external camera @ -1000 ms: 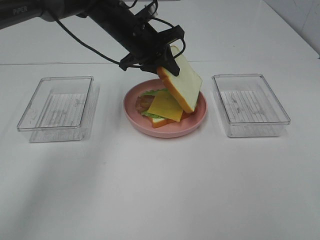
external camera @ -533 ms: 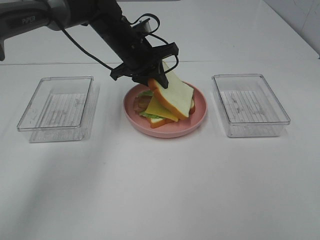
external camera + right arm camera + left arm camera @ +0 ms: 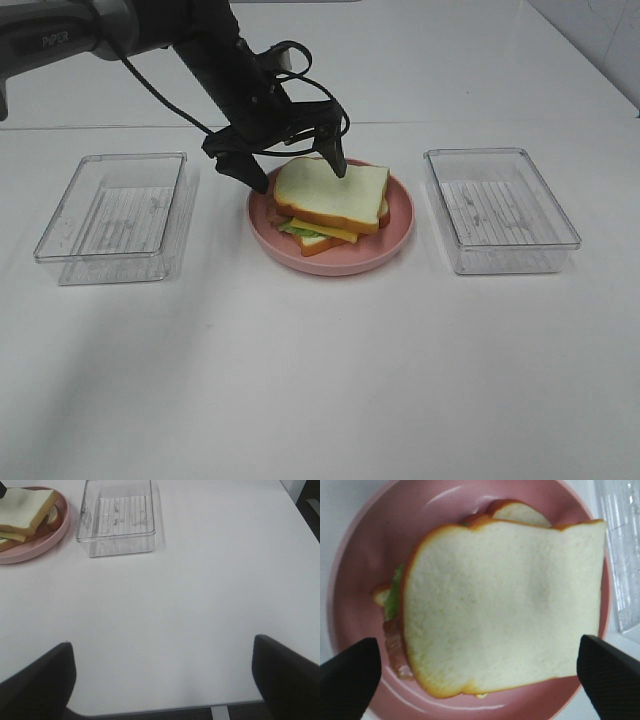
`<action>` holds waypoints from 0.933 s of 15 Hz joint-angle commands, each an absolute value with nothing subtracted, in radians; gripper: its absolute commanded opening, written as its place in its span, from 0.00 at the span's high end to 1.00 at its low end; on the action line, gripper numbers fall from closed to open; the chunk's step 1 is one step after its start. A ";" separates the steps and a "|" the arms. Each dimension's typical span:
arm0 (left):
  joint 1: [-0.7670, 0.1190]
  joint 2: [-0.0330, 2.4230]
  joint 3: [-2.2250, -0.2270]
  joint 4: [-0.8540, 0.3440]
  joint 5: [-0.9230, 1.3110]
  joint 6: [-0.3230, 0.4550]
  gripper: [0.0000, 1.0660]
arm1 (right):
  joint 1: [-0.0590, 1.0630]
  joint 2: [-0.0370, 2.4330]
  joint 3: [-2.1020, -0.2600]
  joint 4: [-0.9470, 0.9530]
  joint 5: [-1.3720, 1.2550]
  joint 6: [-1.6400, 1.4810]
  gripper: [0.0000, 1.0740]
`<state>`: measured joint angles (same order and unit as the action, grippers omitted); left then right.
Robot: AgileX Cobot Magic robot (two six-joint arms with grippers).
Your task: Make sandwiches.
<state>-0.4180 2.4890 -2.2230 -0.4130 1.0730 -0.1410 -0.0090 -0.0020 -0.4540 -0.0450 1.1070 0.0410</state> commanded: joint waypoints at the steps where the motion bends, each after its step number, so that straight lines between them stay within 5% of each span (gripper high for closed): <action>1: -0.420 2.449 -2.277 -0.264 1.212 -0.189 0.06 | -0.015 -0.035 -0.450 -0.037 1.098 0.034 0.15; 8: -0.416 2.304 -2.349 -0.116 1.319 -0.196 0.06 | -0.015 -0.035 -0.450 -0.037 1.098 0.034 0.15; 14: -0.294 1.873 -1.827 0.007 1.319 -0.154 0.06 | -0.015 -0.035 -0.450 -0.037 1.098 0.034 0.15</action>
<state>-0.2940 1.9000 -1.8370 -0.0070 1.2110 -0.1570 -0.0090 -0.0020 -0.4540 -0.0380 1.1070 0.0410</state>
